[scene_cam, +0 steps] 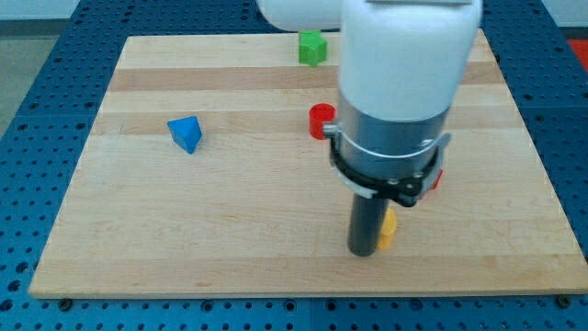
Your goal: Slide the yellow heart towards the blue cube
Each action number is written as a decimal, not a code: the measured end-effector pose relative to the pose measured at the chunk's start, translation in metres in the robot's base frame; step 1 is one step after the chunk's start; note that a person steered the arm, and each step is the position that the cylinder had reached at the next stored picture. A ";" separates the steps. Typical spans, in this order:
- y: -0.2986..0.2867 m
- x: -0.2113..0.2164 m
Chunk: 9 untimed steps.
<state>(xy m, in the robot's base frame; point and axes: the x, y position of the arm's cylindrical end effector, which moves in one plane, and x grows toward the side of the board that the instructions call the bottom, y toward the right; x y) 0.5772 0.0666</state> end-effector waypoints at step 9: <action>0.079 -0.034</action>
<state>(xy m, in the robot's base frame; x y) 0.5430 0.1455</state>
